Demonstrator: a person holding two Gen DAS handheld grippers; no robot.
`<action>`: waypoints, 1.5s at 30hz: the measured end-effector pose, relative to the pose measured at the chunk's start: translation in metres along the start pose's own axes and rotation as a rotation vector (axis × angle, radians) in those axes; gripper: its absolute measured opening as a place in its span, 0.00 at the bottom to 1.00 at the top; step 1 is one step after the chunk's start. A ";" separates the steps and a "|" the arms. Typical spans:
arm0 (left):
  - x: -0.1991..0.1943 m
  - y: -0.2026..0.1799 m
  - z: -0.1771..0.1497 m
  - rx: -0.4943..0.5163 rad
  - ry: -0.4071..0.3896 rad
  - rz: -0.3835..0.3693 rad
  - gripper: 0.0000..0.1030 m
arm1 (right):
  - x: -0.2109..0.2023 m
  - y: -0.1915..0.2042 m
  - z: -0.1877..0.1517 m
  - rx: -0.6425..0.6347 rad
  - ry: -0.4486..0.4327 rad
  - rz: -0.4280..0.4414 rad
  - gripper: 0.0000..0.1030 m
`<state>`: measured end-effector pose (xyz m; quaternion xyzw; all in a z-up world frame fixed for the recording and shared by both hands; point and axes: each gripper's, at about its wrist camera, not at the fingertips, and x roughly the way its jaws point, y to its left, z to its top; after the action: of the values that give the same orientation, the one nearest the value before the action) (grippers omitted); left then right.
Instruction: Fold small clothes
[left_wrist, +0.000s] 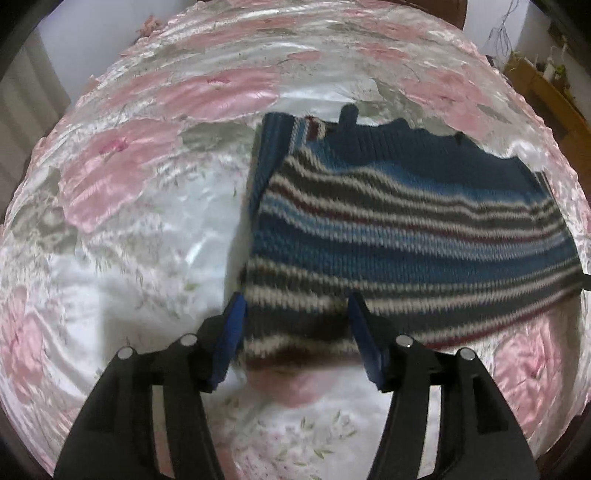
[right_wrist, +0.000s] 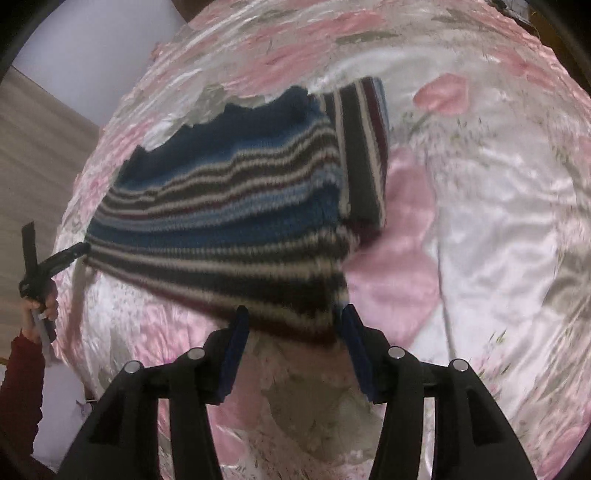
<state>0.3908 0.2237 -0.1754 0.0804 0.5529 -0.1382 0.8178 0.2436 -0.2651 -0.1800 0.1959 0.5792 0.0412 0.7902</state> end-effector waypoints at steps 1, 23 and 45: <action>0.001 -0.003 -0.002 0.002 -0.001 0.002 0.58 | 0.002 0.000 -0.002 0.008 -0.001 0.023 0.52; -0.003 0.004 -0.011 -0.046 0.038 0.000 0.00 | -0.006 -0.003 -0.005 -0.051 -0.016 -0.057 0.12; -0.003 0.005 0.002 0.011 -0.112 -0.181 0.79 | 0.024 -0.032 -0.020 0.057 0.006 -0.018 0.13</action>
<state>0.3934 0.2282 -0.1719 0.0269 0.5106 -0.2186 0.8311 0.2274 -0.2819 -0.2180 0.2131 0.5842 0.0183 0.7829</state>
